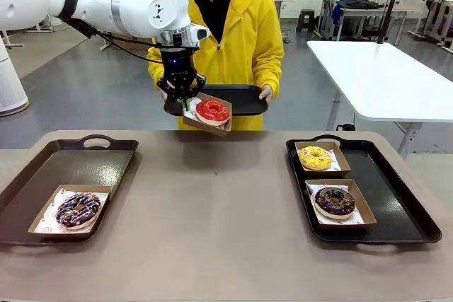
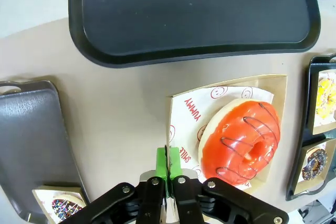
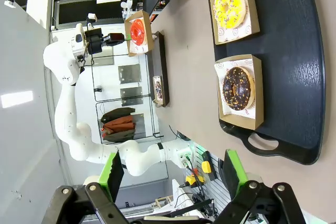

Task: Individually package the donuts and arrange them on the tray.
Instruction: Place the picked Paper togo box on the Handle tray.

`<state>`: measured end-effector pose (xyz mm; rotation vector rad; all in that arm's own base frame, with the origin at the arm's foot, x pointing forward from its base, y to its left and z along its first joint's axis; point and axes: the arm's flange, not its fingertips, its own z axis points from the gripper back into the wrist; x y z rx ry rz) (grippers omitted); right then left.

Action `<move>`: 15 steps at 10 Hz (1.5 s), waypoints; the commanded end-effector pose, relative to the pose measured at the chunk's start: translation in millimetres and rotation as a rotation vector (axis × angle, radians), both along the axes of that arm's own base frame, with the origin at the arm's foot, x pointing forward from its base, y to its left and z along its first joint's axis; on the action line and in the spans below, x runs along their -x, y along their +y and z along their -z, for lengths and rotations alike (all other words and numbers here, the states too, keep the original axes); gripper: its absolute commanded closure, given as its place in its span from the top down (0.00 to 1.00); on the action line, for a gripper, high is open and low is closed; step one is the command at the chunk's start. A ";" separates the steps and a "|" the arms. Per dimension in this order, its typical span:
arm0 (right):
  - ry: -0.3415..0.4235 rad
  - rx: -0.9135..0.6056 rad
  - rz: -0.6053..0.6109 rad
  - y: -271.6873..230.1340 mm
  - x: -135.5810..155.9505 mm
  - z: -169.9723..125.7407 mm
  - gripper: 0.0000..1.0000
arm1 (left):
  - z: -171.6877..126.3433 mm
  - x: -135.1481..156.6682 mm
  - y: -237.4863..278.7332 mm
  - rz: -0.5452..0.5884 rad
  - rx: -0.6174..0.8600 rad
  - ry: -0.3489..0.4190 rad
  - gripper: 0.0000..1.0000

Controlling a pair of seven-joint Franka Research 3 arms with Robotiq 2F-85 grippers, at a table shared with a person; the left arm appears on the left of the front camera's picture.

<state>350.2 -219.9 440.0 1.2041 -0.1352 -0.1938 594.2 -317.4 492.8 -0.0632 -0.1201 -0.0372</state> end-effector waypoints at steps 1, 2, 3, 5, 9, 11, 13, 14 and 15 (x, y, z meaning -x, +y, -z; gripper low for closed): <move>-0.004 -0.001 -0.002 1.4 1.0 -2.3 1.00 | -10.4 1.1 14.5 0.048 0.005 0.003 0.01; -0.004 -0.001 -0.002 1.4 1.0 -2.3 1.00 | -19.8 14.6 33.8 0.046 0.009 -0.009 0.01; -0.004 -0.001 -0.002 1.4 1.0 -2.3 1.00 | -35.0 32.8 63.3 0.046 0.013 -0.032 0.01; -0.004 -0.001 -0.002 1.4 1.0 -2.3 1.00 | -58.1 59.5 119.4 0.023 0.004 -0.063 0.01; -0.004 -0.001 -0.002 1.4 1.0 -2.3 1.00 | -45.3 79.0 238.8 -0.052 0.011 -0.075 0.01; -0.004 -0.001 -0.002 1.4 1.0 -2.3 1.00 | -11.4 86.8 282.0 -0.077 0.014 -0.046 0.01; -0.004 -0.001 -0.002 1.4 1.0 -2.3 1.00 | 29.7 83.0 306.2 -0.067 0.017 -0.011 0.01; -0.004 -0.001 -0.002 1.4 1.0 -2.3 1.00 | 44.9 73.5 312.7 -0.031 -0.008 0.002 0.01; -0.004 -0.001 -0.002 1.4 1.0 -2.3 1.00 | 57.3 68.0 314.3 0.004 -0.013 0.008 0.01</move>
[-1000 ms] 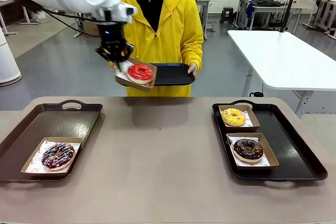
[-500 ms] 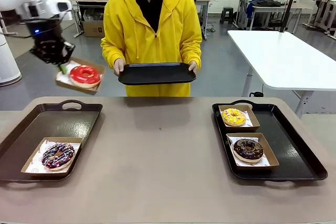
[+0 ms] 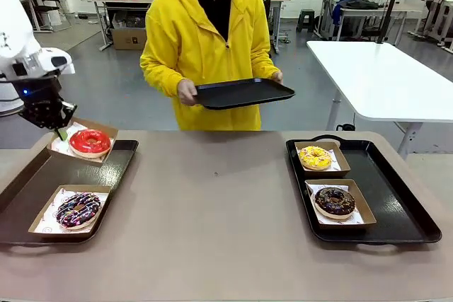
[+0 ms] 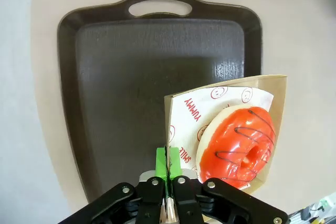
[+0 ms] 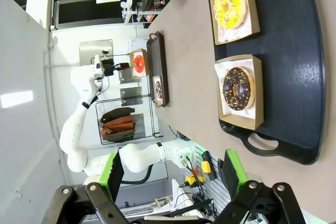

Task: Individually package the donuts and arrange them on the tray.
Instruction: Place the picked Paper togo box on the Handle tray.

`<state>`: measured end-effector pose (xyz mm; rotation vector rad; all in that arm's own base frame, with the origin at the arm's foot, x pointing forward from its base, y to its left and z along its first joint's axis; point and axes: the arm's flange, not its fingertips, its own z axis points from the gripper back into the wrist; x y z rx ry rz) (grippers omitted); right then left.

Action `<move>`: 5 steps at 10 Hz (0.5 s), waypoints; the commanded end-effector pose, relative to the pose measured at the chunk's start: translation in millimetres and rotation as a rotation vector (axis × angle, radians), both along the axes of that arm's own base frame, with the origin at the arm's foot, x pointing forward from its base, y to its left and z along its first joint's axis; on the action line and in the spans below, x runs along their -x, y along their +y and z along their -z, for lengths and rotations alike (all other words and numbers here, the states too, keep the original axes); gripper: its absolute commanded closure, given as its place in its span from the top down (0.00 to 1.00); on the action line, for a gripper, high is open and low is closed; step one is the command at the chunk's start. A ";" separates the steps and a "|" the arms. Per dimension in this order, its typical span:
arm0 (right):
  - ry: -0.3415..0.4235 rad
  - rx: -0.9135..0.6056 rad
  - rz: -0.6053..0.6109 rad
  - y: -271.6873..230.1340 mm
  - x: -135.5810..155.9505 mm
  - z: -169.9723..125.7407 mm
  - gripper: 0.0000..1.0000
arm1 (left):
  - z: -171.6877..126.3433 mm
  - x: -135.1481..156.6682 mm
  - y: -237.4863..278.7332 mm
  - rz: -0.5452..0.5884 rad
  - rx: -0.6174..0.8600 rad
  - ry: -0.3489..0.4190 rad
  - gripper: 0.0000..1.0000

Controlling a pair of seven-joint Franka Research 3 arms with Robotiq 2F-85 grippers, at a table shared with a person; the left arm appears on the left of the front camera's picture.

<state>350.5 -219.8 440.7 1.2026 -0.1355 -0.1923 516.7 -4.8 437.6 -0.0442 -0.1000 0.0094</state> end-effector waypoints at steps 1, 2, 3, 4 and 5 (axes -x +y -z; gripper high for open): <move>-0.003 -0.003 -0.001 1.2 1.3 -1.6 1.00 | 9.2 -14.7 -0.8 0.072 0.015 -0.013 0.01; -0.003 -0.003 -0.001 1.2 1.3 -1.6 1.00 | 7.0 -17.7 -5.7 0.099 0.027 -0.026 0.01; -0.003 -0.003 -0.001 1.2 1.3 -1.6 1.00 | 12.7 -5.9 -0.9 0.030 -0.003 0.006 0.01; -0.003 -0.003 -0.001 1.2 1.3 -1.6 1.00 | 12.7 -5.9 -0.9 0.030 -0.003 0.006 0.01; -0.003 -0.003 -0.001 1.2 1.3 -1.6 1.00 | 12.7 -5.9 -0.9 0.030 -0.003 0.006 0.01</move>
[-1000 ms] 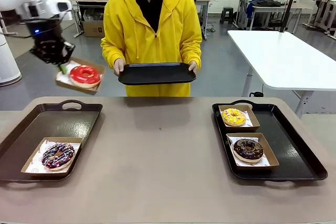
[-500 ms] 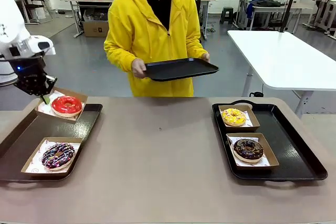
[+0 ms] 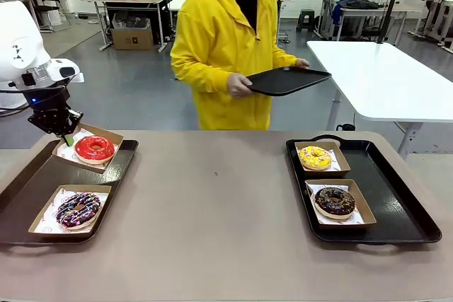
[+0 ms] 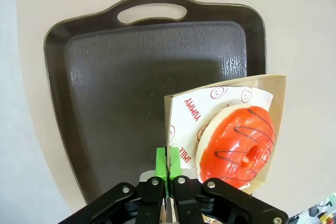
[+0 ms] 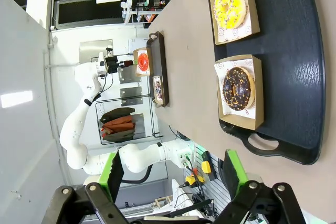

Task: Individually package the donuts and arrange them on the tray.
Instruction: Place the picked Paper togo box on the Handle tray.

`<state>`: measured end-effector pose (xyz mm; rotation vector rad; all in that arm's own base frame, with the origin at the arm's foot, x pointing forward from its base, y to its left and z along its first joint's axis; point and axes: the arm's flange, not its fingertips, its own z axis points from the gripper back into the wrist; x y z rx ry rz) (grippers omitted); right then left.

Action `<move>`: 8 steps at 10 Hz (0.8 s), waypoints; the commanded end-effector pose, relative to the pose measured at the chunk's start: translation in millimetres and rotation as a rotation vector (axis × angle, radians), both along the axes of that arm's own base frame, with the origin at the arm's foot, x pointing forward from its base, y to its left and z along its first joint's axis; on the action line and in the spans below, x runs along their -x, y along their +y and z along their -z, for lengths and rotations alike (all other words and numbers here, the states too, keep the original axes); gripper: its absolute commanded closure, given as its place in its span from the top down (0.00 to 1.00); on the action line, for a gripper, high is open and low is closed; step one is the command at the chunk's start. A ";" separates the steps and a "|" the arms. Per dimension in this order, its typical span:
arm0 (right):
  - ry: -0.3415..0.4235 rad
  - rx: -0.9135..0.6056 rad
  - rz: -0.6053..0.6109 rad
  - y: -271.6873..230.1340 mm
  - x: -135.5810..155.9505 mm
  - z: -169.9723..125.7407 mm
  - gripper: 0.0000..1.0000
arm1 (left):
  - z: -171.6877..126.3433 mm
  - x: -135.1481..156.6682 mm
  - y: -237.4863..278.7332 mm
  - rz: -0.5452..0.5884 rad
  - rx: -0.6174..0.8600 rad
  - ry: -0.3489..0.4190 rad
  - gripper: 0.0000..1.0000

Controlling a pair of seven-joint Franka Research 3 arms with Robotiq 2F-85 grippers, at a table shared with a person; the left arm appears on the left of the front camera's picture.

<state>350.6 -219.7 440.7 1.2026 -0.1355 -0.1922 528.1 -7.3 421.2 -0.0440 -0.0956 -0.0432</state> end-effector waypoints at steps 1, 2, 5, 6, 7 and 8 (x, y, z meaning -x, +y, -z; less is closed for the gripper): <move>-0.003 -0.003 -0.001 1.2 1.3 -1.6 1.00 | -3.8 5.5 1.6 -0.023 0.000 0.003 0.01; -0.003 -0.003 -0.001 1.2 1.3 -1.6 1.00 | -3.8 5.5 1.6 -0.023 0.000 0.003 0.01; -0.003 -0.003 -0.001 1.2 1.3 -1.6 1.00 | -3.8 5.5 1.6 -0.023 0.000 0.003 0.01; -0.003 -0.003 -0.001 1.2 1.3 -1.6 1.00 | -3.8 5.5 1.6 -0.023 0.000 0.003 0.01; -0.003 -0.003 -0.001 1.2 1.3 -1.6 1.00 | -3.8 5.5 1.6 -0.023 0.000 0.003 0.01; -0.003 -0.003 -0.001 1.2 1.3 -1.6 1.00 | -1.6 0.5 0.6 -0.003 0.000 -0.002 0.01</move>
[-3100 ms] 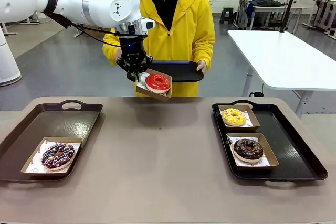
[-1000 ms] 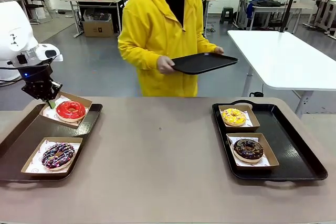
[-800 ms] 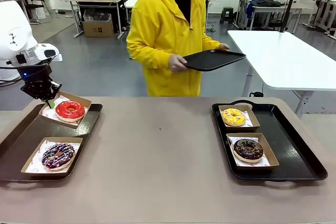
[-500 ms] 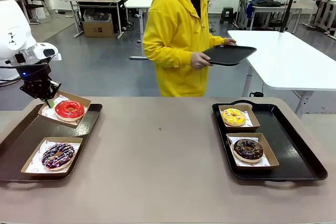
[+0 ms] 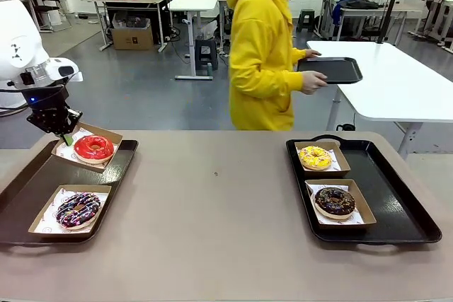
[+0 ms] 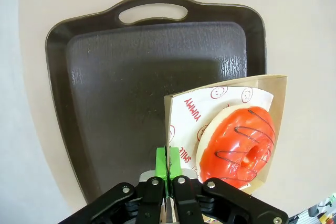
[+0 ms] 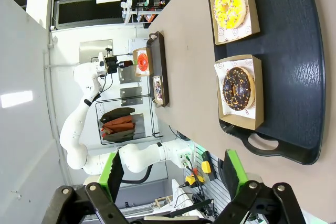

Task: Individually package the donuts and arrange them on the tray.
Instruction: Place the picked Paper togo box on the Handle tray.

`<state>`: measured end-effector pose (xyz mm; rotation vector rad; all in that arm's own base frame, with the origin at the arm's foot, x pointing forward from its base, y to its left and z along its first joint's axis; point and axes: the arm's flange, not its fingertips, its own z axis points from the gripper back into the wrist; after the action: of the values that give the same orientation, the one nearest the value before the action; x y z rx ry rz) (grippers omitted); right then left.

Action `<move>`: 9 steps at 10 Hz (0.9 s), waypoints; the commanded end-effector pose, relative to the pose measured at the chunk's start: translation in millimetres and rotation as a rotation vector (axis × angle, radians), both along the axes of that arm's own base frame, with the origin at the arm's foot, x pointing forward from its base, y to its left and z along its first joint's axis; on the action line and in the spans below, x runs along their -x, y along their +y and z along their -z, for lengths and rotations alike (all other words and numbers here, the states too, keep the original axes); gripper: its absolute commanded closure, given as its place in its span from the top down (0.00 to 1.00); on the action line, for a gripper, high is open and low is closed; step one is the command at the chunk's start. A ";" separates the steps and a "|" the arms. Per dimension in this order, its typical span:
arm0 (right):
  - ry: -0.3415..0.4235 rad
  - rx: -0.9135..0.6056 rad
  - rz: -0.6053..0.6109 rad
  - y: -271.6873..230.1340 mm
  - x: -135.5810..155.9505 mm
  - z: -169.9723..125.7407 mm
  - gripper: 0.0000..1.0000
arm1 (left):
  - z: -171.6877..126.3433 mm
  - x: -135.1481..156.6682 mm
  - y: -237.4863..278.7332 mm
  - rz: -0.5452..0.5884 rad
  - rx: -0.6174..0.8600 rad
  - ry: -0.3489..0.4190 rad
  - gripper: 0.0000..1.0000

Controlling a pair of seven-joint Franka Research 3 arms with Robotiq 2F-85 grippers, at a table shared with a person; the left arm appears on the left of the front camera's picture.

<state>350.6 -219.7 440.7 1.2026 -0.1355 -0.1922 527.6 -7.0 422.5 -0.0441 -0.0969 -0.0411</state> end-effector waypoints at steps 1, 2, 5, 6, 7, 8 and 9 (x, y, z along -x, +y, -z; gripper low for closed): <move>-0.003 -0.003 -0.001 1.2 1.3 -1.6 1.00 | 6.6 1.5 4.1 0.007 0.009 0.017 0.01; -0.003 -0.003 -0.001 1.2 1.3 -1.6 1.00 | 11.1 -3.3 7.1 0.000 0.028 0.034 0.01; -0.003 -0.003 -0.001 1.2 1.3 -1.6 1.00 | 40.7 -13.2 10.2 -0.065 0.011 0.067 0.01; -0.003 -0.003 -0.001 1.2 1.3 -1.6 1.00 | 49.2 -16.8 10.1 -0.075 -0.004 0.076 0.01; -0.003 -0.003 -0.001 1.2 1.3 -1.6 1.00 | 55.3 -23.4 12.9 -0.078 -0.024 0.084 0.01; -0.003 -0.003 -0.001 1.2 1.3 -1.6 1.00 | 58.6 -28.6 18.7 -0.081 -0.030 0.092 0.01; -0.003 -0.003 -0.001 1.2 1.3 -1.6 1.00 | 62.0 -26.9 26.7 -0.092 -0.033 0.095 0.01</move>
<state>350.5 -219.8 440.8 1.2025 -0.1355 -0.1922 549.7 11.6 357.1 -0.0352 0.0052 0.0269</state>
